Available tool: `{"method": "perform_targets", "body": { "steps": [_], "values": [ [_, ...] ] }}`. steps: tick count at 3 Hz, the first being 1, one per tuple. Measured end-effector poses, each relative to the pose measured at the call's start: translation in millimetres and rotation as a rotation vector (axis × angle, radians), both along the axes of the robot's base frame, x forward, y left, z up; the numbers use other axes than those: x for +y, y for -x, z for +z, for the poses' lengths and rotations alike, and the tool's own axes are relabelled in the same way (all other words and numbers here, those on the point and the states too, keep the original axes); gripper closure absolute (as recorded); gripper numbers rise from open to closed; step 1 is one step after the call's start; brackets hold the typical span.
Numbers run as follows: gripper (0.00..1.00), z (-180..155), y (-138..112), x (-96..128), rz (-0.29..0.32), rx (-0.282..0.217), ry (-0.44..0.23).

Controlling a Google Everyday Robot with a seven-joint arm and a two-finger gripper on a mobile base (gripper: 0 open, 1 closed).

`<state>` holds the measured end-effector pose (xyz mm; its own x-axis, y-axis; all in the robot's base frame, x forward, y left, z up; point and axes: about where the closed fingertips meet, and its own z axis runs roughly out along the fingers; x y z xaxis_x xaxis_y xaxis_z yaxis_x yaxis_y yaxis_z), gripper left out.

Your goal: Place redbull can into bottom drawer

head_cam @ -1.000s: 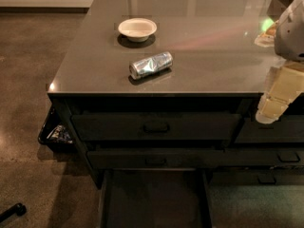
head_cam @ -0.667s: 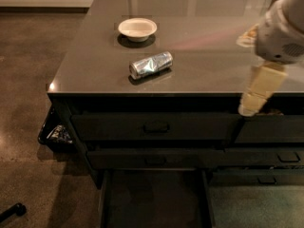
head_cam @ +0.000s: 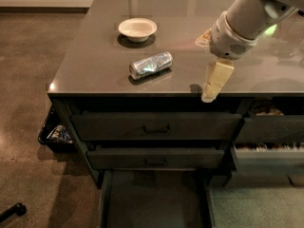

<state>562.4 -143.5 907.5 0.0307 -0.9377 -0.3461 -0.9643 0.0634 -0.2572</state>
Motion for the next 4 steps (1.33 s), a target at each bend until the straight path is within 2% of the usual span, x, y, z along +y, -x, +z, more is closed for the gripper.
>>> {"method": "perform_targets", "body": {
  "steps": [1,3,4],
  "values": [
    [0.0,-0.9,-1.4,1.5,0.004,-0.003,-0.003],
    [0.0,-25.3,-58.3,41.3,0.131,-0.068,-0.052],
    [0.0,-37.0,-79.1,60.7,0.193,-0.093,-0.055]
  ]
}}
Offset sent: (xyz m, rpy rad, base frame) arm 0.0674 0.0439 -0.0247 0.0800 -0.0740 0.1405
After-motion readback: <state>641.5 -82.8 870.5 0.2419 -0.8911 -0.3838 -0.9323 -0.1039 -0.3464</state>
